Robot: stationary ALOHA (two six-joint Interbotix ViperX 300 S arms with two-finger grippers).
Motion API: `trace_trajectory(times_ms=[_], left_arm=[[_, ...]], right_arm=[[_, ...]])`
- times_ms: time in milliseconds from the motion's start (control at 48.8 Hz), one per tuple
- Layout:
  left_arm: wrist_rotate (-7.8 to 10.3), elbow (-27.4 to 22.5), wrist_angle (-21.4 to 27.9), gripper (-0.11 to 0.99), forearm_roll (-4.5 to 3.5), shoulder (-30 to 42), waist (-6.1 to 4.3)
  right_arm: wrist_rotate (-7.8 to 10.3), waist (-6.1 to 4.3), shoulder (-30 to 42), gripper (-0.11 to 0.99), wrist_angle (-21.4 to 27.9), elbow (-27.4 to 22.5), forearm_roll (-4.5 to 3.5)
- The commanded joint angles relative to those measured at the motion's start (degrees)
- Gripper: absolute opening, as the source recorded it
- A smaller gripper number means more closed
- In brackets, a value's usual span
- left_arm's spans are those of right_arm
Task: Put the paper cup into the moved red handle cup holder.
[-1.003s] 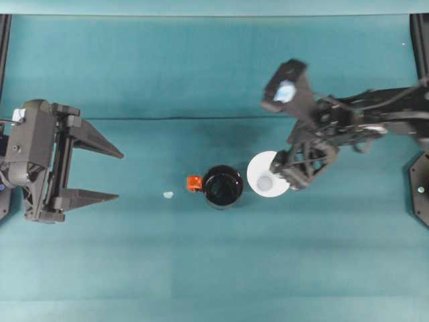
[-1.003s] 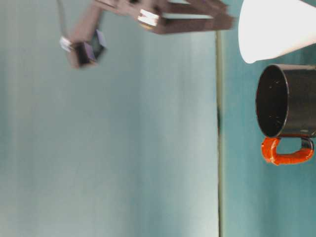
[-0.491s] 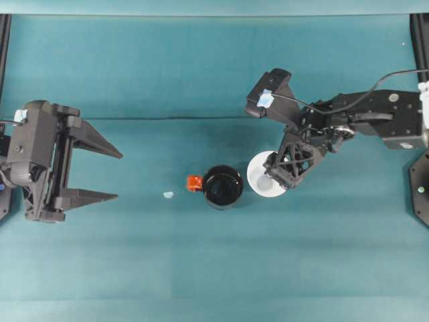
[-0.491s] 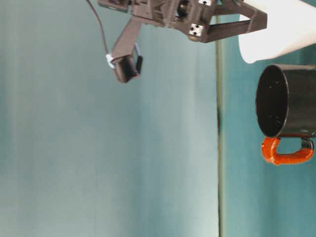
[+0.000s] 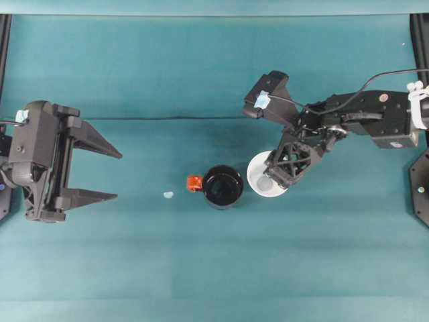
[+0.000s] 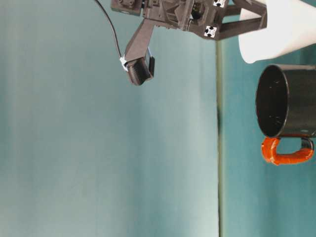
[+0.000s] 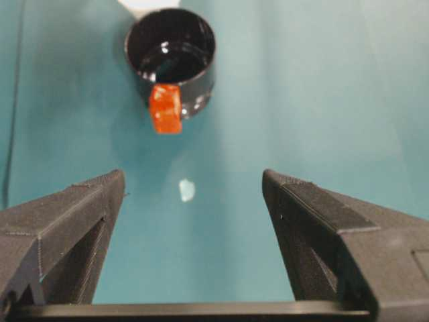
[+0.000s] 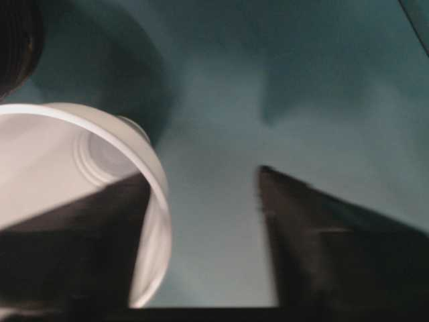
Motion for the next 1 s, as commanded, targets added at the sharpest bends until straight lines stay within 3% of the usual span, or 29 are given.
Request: trace_trajectory(times_ms=[0, 82, 184, 307, 512, 983], left_arm=[[-0.09, -0.7, -0.3, 0.9, 0.09, 0.0, 0.18], [-0.09, -0.8, -0.3, 0.9, 0.09, 0.0, 0.26], [-0.09, -0.9, -0.3, 0.9, 0.09, 0.1, 0.18], [-0.09, -1.0, -0.3, 0.9, 0.09, 0.4, 0.26], [-0.09, -1.0, -0.3, 0.89, 0.09, 0.4, 0.35], [-0.18, -1.1, -0.3, 0.87, 0.09, 0.6, 0.35]], right_arm=[[0.97, 0.26, -0.3, 0.09, -0.2, -0.8, 0.18], [1.67, 0.26, -0.3, -0.03, -0.2, -0.8, 0.18], [2.99, 0.26, -0.3, -0.09, -0.2, -0.8, 0.18], [4.04, 0.26, -0.3, -0.1, 0.0, -0.8, 0.18], [4.13, 1.05, -0.9, -0.1, 0.9, -1.8, 0.35], [3.87, 1.32, -6.8, -0.1, 14.5, -14.2, 0.53]])
